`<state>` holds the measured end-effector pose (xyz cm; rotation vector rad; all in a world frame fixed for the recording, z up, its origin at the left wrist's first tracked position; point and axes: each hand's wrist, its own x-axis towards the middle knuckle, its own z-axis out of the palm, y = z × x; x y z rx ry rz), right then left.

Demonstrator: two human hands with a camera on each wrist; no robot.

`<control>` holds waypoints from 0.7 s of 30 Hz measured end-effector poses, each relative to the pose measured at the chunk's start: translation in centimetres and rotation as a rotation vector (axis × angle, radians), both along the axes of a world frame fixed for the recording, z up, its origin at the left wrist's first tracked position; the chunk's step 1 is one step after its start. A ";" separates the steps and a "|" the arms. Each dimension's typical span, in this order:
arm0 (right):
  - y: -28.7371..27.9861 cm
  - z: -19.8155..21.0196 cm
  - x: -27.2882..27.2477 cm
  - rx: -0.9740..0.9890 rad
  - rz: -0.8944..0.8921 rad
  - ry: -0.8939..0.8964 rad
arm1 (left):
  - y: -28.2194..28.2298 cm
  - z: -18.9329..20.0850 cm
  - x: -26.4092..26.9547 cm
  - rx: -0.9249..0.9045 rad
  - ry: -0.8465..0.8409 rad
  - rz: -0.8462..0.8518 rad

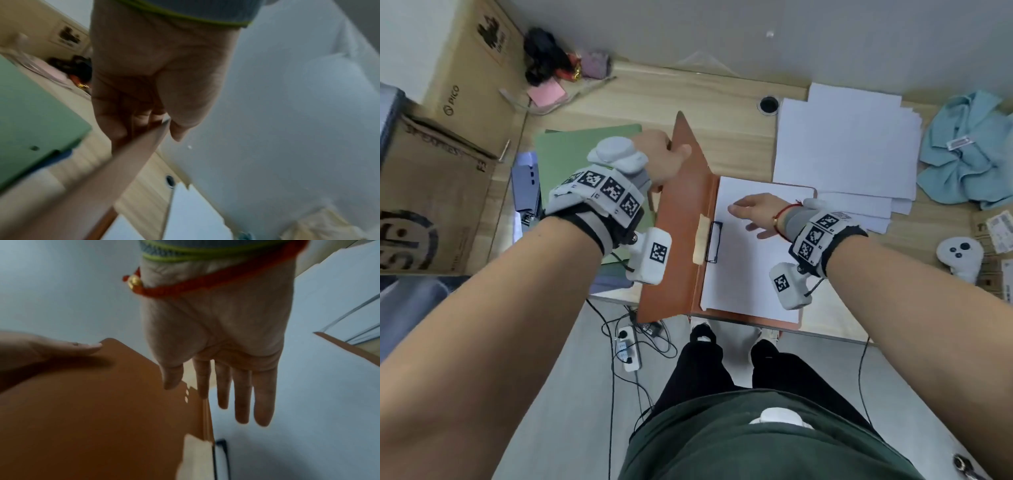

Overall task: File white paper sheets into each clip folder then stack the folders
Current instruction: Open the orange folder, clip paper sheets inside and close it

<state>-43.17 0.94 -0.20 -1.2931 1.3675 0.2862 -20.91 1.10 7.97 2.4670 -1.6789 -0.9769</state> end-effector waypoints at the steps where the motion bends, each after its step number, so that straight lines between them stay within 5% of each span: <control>1: -0.3 1.2 -0.7 0.022 -0.103 -0.084 | -0.2 0.6 -1.7 -0.010 0.100 -0.004; 6: -1.0 4.7 -4.0 0.085 -0.421 -0.327 | -0.4 0.5 -8.5 0.029 0.345 -0.038; 13: 0.1 -0.2 -10.1 -0.081 -0.515 -0.038 | 1.7 -6.9 -11.6 0.266 0.198 0.021; 16: 1.6 -3.8 -11.8 0.037 -0.531 0.072 | 3.3 -8.3 -11.9 0.458 0.159 0.043; 21: 2.6 -6.3 -11.3 0.095 -0.568 0.167 | 4.1 -11.2 -10.4 0.452 0.103 0.167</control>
